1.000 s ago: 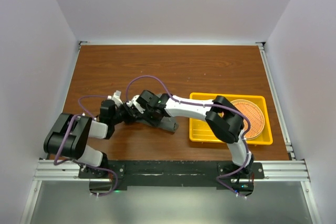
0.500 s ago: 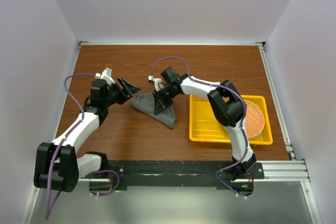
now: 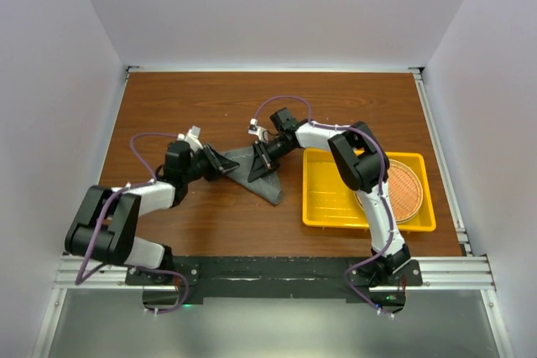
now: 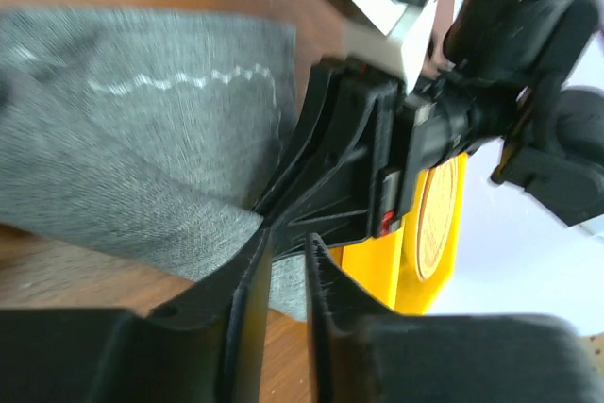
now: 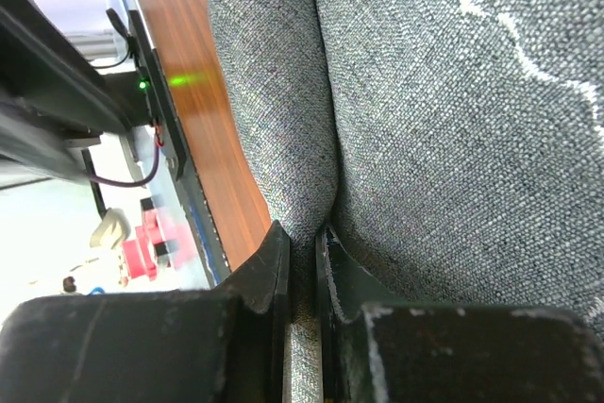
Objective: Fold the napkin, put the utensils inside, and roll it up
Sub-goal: Roll the napkin with the utensil
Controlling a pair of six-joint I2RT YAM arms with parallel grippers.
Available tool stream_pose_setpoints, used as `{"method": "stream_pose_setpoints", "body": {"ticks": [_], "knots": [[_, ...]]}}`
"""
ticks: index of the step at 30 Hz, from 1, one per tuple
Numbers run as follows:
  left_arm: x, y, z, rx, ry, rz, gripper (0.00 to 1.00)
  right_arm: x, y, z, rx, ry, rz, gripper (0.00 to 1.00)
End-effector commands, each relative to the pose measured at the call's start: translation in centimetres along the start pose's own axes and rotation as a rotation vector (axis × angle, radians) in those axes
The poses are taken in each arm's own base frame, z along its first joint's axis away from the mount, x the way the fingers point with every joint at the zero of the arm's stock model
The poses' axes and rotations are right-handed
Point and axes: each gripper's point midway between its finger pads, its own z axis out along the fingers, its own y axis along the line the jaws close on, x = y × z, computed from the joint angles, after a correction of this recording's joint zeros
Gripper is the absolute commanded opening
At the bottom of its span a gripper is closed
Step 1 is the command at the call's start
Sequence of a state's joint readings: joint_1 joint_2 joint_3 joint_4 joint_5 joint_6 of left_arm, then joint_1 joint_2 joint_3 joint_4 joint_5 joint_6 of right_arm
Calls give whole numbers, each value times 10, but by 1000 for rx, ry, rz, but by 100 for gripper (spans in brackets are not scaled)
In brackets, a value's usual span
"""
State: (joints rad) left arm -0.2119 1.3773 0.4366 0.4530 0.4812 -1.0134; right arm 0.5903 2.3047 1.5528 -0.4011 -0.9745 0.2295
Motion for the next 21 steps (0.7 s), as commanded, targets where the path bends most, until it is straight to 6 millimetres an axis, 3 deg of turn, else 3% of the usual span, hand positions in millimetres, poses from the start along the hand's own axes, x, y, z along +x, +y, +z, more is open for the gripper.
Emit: {"method": "stream_pose_setpoints", "body": {"ticks": [1,2,5,11,18,21], "knots": [[4,-23,10,164,-32,12,18,51,-80,11,305,95,117,7],[1,-27,10,196,-56,14,17,54,-80,11,305,103,118,7],[6,-8,14,170,-70,12,13,54,-80,9,314,106,117,6],[29,43,22,67,-41,-14,6,42,-67,0,328,90,86,11],[59,94,24,-54,30,-62,2,25,-47,-17,368,60,45,28],[62,97,21,-68,39,-60,1,18,-36,-29,414,59,-1,39]]}}
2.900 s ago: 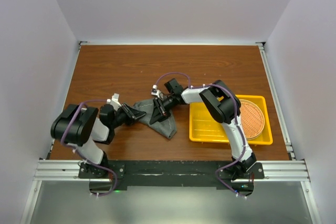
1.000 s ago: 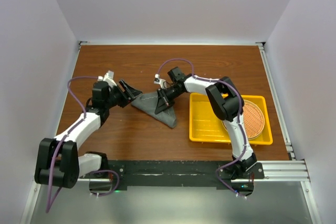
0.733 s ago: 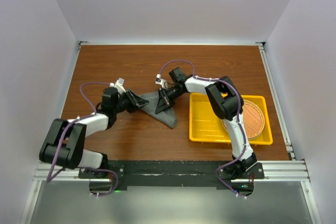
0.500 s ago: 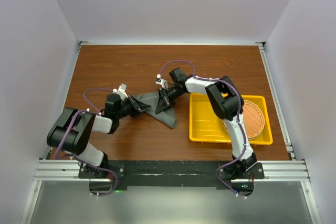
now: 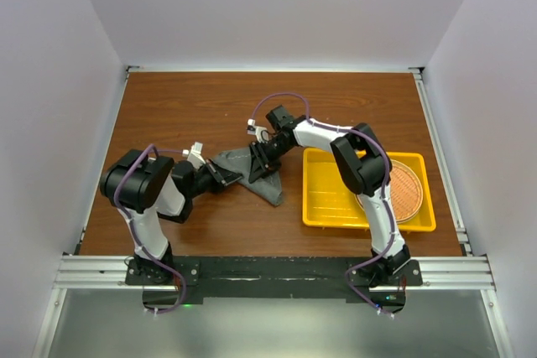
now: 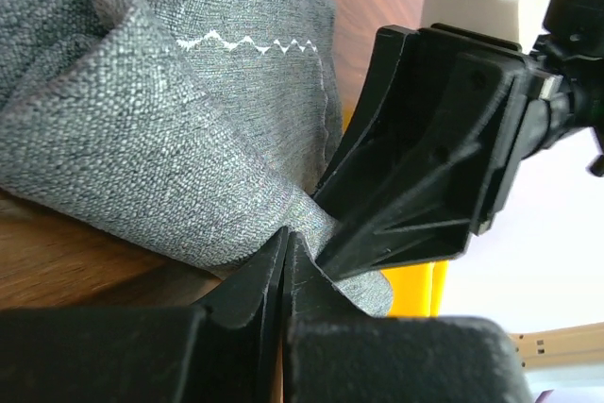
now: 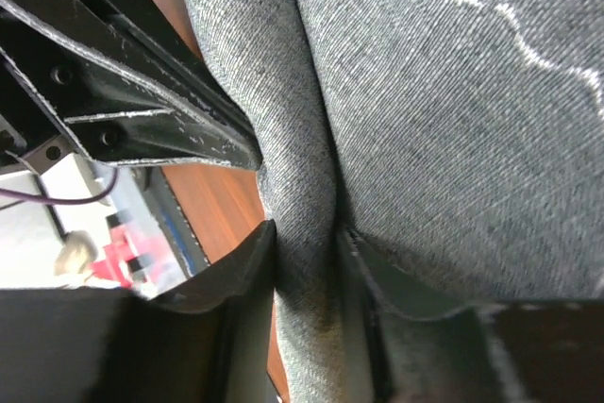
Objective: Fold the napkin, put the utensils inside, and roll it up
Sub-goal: Roll the napkin with the utensil
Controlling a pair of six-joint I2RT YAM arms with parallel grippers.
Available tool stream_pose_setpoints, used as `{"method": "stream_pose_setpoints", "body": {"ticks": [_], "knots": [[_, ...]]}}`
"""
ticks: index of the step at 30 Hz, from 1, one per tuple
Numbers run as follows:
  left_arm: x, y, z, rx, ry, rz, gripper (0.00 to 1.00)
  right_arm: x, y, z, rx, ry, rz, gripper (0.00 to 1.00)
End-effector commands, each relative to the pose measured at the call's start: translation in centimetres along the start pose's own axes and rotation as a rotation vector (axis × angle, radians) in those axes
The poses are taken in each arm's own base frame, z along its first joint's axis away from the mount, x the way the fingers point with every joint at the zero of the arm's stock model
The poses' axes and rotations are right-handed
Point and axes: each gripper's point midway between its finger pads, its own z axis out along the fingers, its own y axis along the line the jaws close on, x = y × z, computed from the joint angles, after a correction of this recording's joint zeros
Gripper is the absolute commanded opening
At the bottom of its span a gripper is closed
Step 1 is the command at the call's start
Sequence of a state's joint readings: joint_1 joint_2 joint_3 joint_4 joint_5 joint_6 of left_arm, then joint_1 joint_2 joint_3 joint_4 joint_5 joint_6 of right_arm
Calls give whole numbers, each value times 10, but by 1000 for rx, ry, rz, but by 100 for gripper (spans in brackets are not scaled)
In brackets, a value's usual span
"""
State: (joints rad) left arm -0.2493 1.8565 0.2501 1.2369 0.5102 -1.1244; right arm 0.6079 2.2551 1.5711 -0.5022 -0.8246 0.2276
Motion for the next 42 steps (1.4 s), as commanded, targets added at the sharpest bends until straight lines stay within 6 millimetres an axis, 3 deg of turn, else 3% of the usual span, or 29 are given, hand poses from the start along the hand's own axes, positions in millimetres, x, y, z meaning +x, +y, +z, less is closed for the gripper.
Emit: {"method": "stream_pose_setpoints", "body": {"ticks": [1,8,10,11,17,24,31,34,37,41,42], "knots": [[19,50,-11,-186,30,-19,1,12,-35,-23,307,41,-58,45],[16,51,-10,-258,71,-5,0,-9,-15,-66,612,-38,-286,61],[17,53,-11,-293,88,-19,0,-10,-1,-63,668,-57,-361,64],[15,50,-11,-296,86,-21,0,-14,1,-71,735,-84,-392,69],[12,46,-9,-346,114,-68,0,-12,30,-52,834,-120,-573,77],[9,37,-6,-371,138,-127,0,-12,32,-25,861,-130,-644,77],[9,33,-7,-394,161,-149,0,-6,10,-2,895,-110,-659,76],[12,33,-8,-398,168,-166,0,-2,4,5,895,-109,-645,73],[11,30,-9,-391,165,-169,0,0,-2,3,934,-123,-629,63],[-2,20,-14,-363,125,-163,3,1,-6,2,937,-119,-626,38],[-5,18,-16,-364,121,-149,6,4,-3,6,901,-103,-626,26]]}}
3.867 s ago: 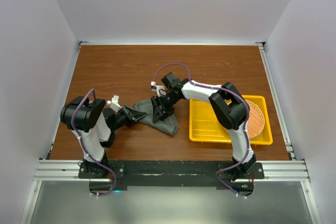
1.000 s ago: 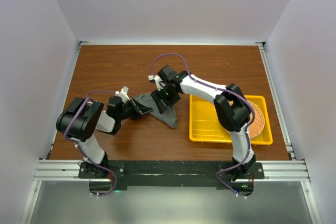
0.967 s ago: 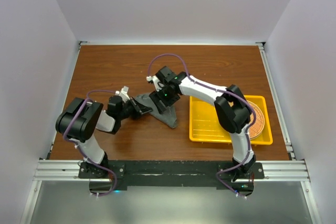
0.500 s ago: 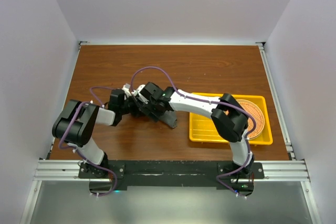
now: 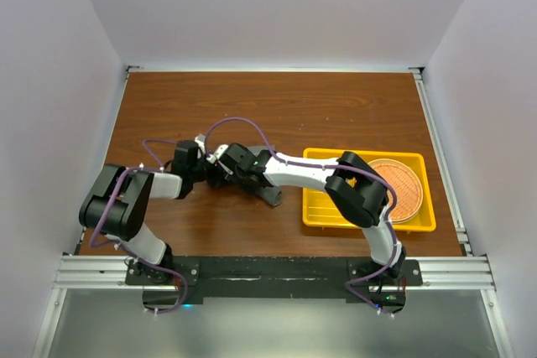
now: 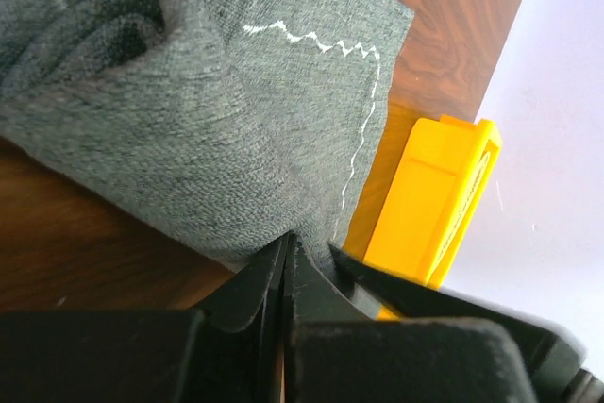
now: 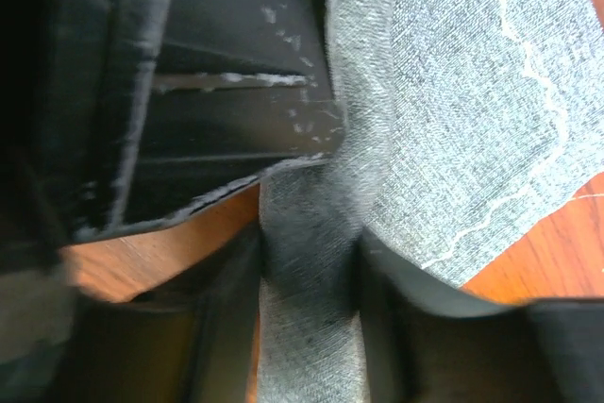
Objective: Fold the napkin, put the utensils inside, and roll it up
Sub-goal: Roll the napkin with the utensil
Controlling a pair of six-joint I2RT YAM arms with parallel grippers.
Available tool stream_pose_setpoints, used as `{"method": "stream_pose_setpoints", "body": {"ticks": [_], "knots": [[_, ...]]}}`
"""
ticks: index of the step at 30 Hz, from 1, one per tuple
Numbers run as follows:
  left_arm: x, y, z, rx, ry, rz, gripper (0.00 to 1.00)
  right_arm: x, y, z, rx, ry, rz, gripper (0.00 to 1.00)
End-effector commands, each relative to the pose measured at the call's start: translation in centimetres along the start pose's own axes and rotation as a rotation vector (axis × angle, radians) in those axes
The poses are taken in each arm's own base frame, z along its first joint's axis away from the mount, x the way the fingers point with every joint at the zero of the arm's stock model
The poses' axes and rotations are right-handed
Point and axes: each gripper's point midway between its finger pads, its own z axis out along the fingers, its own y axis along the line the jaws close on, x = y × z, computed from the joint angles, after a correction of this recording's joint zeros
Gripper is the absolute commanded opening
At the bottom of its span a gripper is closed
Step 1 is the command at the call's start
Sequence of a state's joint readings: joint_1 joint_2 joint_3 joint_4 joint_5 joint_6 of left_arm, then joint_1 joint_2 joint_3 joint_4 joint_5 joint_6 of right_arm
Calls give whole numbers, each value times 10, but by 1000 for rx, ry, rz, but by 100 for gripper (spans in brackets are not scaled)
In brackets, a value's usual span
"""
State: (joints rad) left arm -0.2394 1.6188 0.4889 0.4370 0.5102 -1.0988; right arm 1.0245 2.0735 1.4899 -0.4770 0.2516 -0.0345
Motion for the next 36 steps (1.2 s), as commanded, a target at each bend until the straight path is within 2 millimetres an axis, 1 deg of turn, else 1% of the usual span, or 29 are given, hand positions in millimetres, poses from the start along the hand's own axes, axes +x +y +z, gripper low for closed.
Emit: {"method": "stream_pose_setpoints", "body": {"ticks": [1,2,3,4,5,6,7,9,10,11,12,13,14,16,18,19,21,22,23,25,26,27,29,30,31,32,33,34,36], "knots": [[-8,19,-18,-94,-45,-8,8,7,-1,10,-20,9,30,21],[-14,14,-23,-83,-64,8,10,7,1,10,-62,10,42,18],[-17,15,-28,-93,-71,24,13,6,15,9,-163,8,60,13],[-30,8,-38,-74,-114,33,15,5,15,10,-216,5,85,12],[-37,2,-43,-63,-132,45,16,4,24,9,-289,2,96,11],[-41,1,-48,-62,-140,64,19,14,32,15,-354,43,103,11],[-52,-9,-57,-39,-177,82,19,7,45,8,-505,40,125,8],[-56,-14,-63,-32,-183,115,21,15,56,12,-614,86,163,6],[-58,-20,-64,-19,-185,130,20,14,63,6,-736,84,204,6],[-58,-22,-64,-14,-183,135,20,13,67,2,-795,100,263,6],[-57,-23,-64,-4,-181,132,20,18,70,6,-847,120,297,6],[-51,-21,-62,9,-164,125,19,14,73,-3,-955,116,342,6],[-54,-25,-62,35,-177,133,19,14,73,-5,-990,135,393,6],[-48,-21,-59,41,-167,107,19,16,69,-3,-1050,140,467,8],[-43,-21,-53,56,-153,109,19,23,67,2,-1081,209,538,8],[-40,-19,-50,53,-146,106,19,36,64,13,-1070,260,569,8],[-36,-15,-43,61,-137,97,18,46,59,21,-1011,292,572,8],[-32,-10,-41,61,-131,85,18,48,57,24,-1001,296,577,8],[-35,-14,-39,87,-149,94,18,50,55,26,-981,302,581,9],[-31,-5,-32,87,-140,67,18,56,53,29,-956,316,585,9],[-33,-5,-30,97,-149,81,18,59,51,33,-933,324,593,10],[-30,7,-25,65,-136,69,17,63,51,34,-925,335,599,10],[-31,19,-21,36,-146,94,16,67,49,33,-907,355,600,12],[-27,33,-18,3,-138,84,16,67,47,33,-888,355,590,18],[-26,42,-17,-17,-142,80,16,66,45,30,-881,351,584,24],[-29,42,-17,-1,-155,90,15,63,42,25,-866,345,578,30],[-23,53,-14,-16,-136,75,15,63,37,25,-830,339,569,39],[-22,54,-13,-9,-137,79,15,61,34,22,-812,339,568,41],[-14,65,-13,-33,-119,60,14,56,25,12,-762,325,553,46]]}}
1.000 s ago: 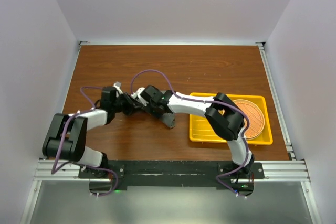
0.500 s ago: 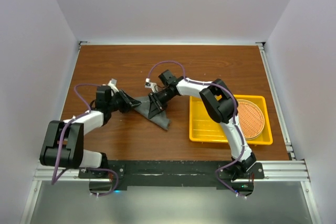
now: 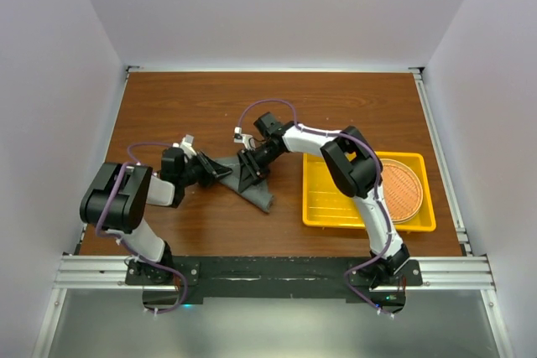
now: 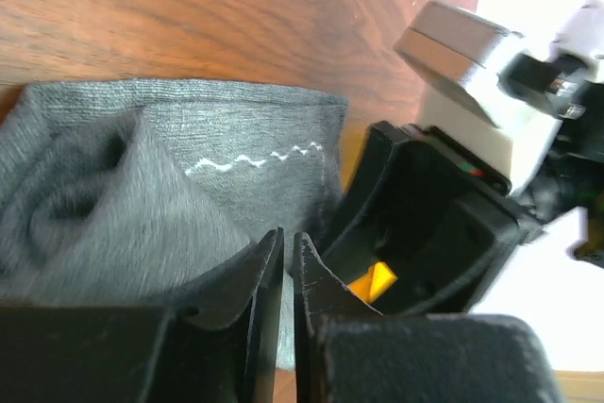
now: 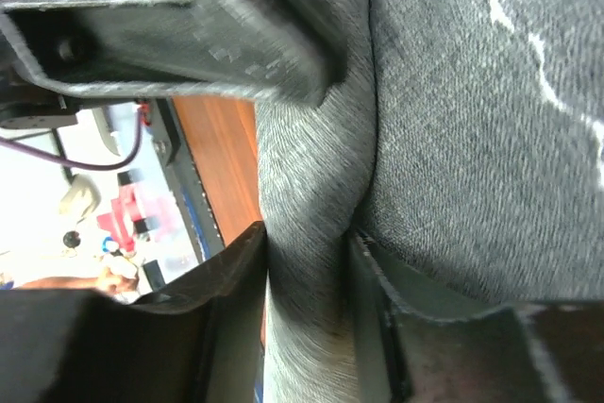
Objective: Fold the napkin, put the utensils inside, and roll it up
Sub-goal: Roll the napkin with the utensil
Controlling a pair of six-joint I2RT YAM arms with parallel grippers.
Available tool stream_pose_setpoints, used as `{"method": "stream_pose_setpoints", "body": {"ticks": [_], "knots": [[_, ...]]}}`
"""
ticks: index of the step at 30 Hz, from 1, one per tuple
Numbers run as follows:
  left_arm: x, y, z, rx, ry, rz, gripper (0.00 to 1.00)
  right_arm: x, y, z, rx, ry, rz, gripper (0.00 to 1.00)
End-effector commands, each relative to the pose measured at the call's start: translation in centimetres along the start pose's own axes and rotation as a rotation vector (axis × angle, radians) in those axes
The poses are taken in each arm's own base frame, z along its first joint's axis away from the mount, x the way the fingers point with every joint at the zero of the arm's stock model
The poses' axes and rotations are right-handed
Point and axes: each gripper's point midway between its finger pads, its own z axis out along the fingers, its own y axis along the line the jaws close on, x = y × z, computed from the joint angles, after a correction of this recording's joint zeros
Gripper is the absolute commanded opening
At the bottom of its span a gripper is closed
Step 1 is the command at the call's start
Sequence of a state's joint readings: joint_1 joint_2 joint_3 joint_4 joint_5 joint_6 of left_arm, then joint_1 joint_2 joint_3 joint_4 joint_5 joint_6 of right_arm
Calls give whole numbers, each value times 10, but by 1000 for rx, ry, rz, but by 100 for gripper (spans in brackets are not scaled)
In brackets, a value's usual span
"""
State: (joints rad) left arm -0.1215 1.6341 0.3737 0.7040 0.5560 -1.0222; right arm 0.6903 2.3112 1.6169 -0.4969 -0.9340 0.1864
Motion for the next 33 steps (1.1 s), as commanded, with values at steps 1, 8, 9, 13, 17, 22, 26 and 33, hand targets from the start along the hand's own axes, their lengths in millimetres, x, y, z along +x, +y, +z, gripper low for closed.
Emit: {"method": "stream_pose_setpoints", "body": {"ticks": [1,8,9,13,17,22,26,33], "knots": [[21,53,-5,-140,9,-22,14,44,-46,-17,333,100,95,47],[37,74,-13,-206,45,-23,13,28,-31,-52,472,60,-13,49],[38,75,-13,-208,49,-22,13,28,-29,-53,479,58,-24,49],[36,73,-10,-205,51,-38,13,42,-44,-52,564,80,-67,45],[30,69,-9,-208,48,-22,13,69,-67,-62,722,132,-100,41],[36,72,-9,-226,87,-33,12,34,-39,-86,943,38,-281,51],[40,70,-11,-233,115,-53,12,12,-7,-71,969,-40,-403,59],[41,61,-15,-241,148,-73,14,-8,10,-25,966,-23,-614,66]]}}
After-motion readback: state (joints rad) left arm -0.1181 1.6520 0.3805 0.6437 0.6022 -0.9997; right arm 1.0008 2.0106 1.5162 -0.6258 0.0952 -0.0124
